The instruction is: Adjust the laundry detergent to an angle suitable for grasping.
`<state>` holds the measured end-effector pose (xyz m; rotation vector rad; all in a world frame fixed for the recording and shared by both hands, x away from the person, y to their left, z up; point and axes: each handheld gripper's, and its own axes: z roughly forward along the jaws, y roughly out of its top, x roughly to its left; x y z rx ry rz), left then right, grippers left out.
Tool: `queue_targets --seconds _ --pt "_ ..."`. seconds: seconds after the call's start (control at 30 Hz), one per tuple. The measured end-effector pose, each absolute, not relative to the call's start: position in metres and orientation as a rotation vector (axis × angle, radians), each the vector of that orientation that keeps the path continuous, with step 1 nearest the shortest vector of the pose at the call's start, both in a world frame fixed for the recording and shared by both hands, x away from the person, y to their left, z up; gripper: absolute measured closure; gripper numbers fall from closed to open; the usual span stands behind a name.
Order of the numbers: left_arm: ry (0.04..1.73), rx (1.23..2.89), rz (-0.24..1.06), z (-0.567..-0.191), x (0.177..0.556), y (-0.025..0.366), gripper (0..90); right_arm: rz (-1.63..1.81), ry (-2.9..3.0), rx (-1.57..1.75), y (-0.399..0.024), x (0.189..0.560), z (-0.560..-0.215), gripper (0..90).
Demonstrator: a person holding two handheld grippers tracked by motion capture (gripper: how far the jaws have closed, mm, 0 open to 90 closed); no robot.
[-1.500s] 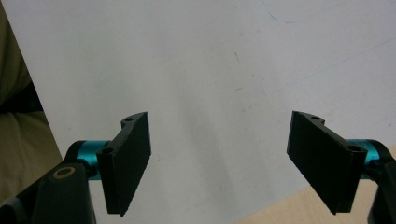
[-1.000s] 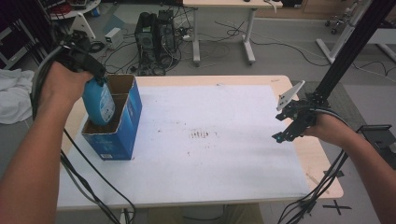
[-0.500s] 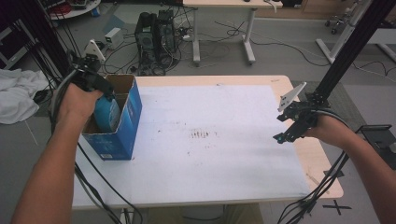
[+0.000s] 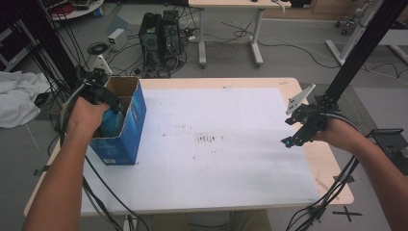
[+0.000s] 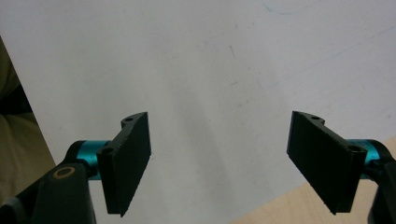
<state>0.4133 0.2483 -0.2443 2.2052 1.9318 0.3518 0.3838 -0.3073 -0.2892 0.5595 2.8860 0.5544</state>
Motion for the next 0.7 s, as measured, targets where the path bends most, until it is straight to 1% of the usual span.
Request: queue_targets --seconds 0.7 --pt "1.916 2.189 0.349 -0.255 0.406 0.253 38.0 0.559 2.877 0.537 -0.304 0.377 -0.283 21.0"
